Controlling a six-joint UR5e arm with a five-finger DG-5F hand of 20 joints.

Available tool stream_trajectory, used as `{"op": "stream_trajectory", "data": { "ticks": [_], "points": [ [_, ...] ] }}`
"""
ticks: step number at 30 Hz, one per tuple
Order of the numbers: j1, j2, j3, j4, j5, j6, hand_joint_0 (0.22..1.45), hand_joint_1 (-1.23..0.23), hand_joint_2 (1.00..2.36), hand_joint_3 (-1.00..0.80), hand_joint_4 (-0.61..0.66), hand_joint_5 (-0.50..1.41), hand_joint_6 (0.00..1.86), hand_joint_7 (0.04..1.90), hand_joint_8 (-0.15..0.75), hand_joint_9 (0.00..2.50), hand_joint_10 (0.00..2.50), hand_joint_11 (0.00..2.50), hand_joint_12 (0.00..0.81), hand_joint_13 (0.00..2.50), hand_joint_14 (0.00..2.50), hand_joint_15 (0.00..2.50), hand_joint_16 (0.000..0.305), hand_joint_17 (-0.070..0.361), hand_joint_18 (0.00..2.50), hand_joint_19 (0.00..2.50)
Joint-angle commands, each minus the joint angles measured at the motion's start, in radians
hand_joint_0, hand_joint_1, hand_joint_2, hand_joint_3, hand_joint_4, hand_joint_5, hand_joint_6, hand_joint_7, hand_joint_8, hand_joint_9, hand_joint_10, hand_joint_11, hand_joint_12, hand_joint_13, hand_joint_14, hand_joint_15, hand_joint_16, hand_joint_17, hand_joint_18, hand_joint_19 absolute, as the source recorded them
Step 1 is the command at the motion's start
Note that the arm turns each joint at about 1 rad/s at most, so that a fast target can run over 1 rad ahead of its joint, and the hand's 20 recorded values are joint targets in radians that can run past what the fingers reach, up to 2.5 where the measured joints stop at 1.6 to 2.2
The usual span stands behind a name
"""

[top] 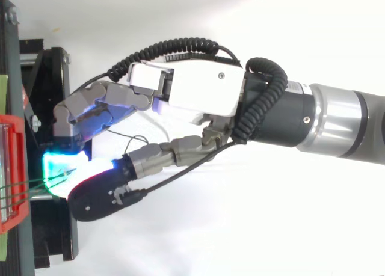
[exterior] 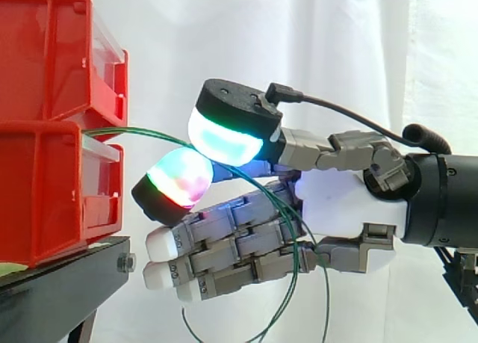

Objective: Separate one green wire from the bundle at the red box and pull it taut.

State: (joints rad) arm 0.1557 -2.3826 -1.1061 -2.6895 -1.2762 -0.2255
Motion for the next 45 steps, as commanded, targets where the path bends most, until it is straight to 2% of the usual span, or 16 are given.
{"op": "stream_trajectory", "data": {
  "ticks": [1,5,10,15,21,26,31,36,45],
  "points": [
    [-0.001,0.0,0.005,-0.015,-0.002,0.0,0.59,-0.53,1.01,-0.35,0.2,-0.17,0.88,1.02,0.309,0.81,0.01,0.44,0.33,0.58,0.01,0.21,0.04,0.089,0.43,0.18],
    [-0.002,0.005,0.005,-0.026,-0.002,0.002,0.58,-0.55,1.01,-0.29,0.2,-0.17,0.88,1.03,0.315,0.8,0.01,0.45,0.331,0.58,0.01,0.22,0.04,0.091,0.43,0.18],
    [-0.001,0.014,0.005,-0.053,-0.002,0.003,0.56,-0.61,1.01,-0.37,0.23,-0.18,0.89,1.0,0.315,0.79,0.01,0.46,0.334,0.58,0.01,0.22,0.042,0.093,0.44,0.19],
    [-0.002,0.014,0.006,-0.049,-0.002,0.002,0.53,-0.56,1.0,-0.47,0.22,-0.18,0.89,0.98,0.321,0.79,0.01,0.46,0.344,0.58,0.01,0.23,0.044,0.098,0.45,0.19],
    [-0.01,0.014,0.005,-0.049,-0.003,-0.001,0.52,-0.55,1.0,-0.49,0.22,-0.18,0.87,0.97,0.325,0.8,0.01,0.45,0.349,0.59,0.01,0.22,0.045,0.1,0.45,0.2],
    [-0.021,0.013,0.005,-0.049,-0.002,-0.014,0.59,-0.48,1.01,-0.38,0.21,-0.17,0.88,1.04,0.317,0.82,0.01,0.46,0.334,0.58,0.01,0.22,0.042,0.094,0.44,0.21],
    [-0.033,0.013,0.003,-0.049,-0.003,-0.026,0.58,-0.47,1.01,-0.28,0.21,-0.16,0.89,1.08,0.322,0.85,0.01,0.53,0.337,0.58,0.01,0.24,0.042,0.095,0.43,0.2],
    [-0.036,0.013,0.002,-0.05,-0.003,-0.029,0.57,-0.63,1.01,-0.16,0.23,-0.17,0.91,1.02,0.345,0.83,0.01,0.52,0.369,0.6,0.01,0.23,0.048,0.108,0.47,0.17],
    [-0.036,0.013,0.003,-0.035,-0.003,-0.04,0.6,-0.78,1.01,-0.31,0.18,-0.19,0.91,1.01,0.307,0.76,0.01,0.55,0.331,0.55,0.01,0.24,0.045,0.101,0.45,0.18]
  ]
}}
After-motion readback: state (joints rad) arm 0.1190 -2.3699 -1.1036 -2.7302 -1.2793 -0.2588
